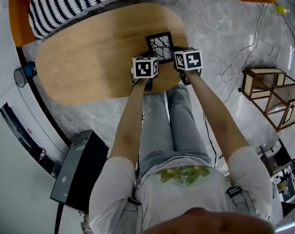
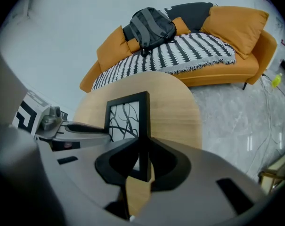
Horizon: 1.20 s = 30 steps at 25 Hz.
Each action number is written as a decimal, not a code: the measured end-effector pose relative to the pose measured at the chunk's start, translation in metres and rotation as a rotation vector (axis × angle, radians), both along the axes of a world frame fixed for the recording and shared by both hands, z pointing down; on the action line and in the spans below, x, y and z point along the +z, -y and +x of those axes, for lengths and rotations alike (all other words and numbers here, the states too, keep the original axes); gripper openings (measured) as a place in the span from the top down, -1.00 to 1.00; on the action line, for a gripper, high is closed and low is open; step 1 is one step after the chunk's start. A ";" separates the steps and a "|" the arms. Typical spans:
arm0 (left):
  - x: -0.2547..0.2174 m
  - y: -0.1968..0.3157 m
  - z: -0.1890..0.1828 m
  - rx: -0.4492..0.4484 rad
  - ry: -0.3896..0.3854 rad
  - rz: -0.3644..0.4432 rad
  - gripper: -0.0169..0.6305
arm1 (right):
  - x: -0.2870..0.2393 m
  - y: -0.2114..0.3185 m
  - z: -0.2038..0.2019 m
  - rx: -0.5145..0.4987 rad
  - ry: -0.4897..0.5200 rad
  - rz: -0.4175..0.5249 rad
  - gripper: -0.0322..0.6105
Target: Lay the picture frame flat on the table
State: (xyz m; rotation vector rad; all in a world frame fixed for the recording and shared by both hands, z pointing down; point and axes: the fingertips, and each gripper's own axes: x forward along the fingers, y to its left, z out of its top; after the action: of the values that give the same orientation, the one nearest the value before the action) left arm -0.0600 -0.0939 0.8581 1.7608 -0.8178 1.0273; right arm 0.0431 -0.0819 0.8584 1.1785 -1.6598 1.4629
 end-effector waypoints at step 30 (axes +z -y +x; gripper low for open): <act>0.041 0.000 -0.012 0.021 0.053 -0.114 0.59 | 0.039 0.003 -0.013 -0.083 0.014 -0.041 0.64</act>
State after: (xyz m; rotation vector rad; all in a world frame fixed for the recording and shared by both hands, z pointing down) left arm -0.0722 -0.0934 0.8994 1.6550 -0.7593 1.1167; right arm 0.0302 -0.0850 0.8975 1.0673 -1.6607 1.4499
